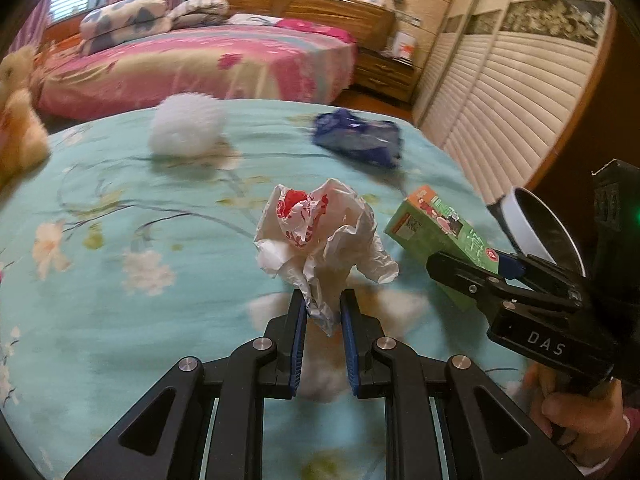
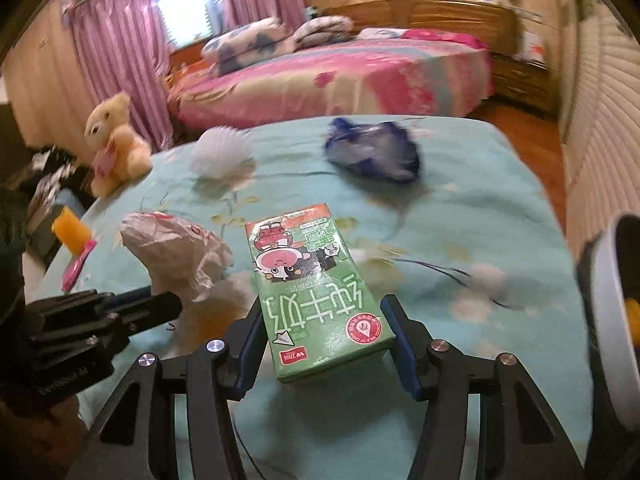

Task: Collect trash
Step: 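Grasp the white tissue with the left tool while the right tool grasps the green milk carton, then carry the tissue and carton over the bin and open both tools to drop them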

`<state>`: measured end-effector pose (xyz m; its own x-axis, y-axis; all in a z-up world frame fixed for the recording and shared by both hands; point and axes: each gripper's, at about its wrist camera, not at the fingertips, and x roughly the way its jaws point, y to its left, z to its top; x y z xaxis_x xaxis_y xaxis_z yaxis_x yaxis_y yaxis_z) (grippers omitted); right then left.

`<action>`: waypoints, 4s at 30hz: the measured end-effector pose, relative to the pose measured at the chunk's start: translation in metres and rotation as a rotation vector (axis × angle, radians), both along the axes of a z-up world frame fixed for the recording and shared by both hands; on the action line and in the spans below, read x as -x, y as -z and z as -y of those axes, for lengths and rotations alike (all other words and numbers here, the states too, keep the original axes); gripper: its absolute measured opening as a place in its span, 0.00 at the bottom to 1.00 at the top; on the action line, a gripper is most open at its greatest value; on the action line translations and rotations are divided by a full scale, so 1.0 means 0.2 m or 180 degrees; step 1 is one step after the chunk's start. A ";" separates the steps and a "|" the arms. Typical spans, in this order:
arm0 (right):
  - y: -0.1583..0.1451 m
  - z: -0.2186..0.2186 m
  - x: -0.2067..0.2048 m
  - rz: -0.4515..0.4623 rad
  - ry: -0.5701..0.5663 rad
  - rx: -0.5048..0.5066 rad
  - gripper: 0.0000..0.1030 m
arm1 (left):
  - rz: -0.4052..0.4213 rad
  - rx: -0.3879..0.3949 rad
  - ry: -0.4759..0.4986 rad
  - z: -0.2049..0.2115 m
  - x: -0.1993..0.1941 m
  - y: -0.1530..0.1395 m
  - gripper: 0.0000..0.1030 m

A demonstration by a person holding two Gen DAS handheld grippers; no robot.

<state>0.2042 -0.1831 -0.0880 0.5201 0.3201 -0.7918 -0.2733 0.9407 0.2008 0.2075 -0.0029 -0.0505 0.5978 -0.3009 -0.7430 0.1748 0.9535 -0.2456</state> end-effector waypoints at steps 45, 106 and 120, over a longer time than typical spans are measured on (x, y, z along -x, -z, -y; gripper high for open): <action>-0.21 0.75 0.28 0.0278 0.1143 -0.0013 0.54 | 0.0244 -0.0310 0.0748 0.73 0.01 -0.11 0.15; -0.21 1.22 0.22 0.0200 0.1636 0.0131 0.49 | 0.0311 -0.0641 0.1275 1.41 -0.31 -0.06 0.16; -0.20 1.30 0.19 0.0080 0.1677 0.0041 0.49 | 0.0235 -0.0669 0.1300 1.46 -0.39 -0.04 0.18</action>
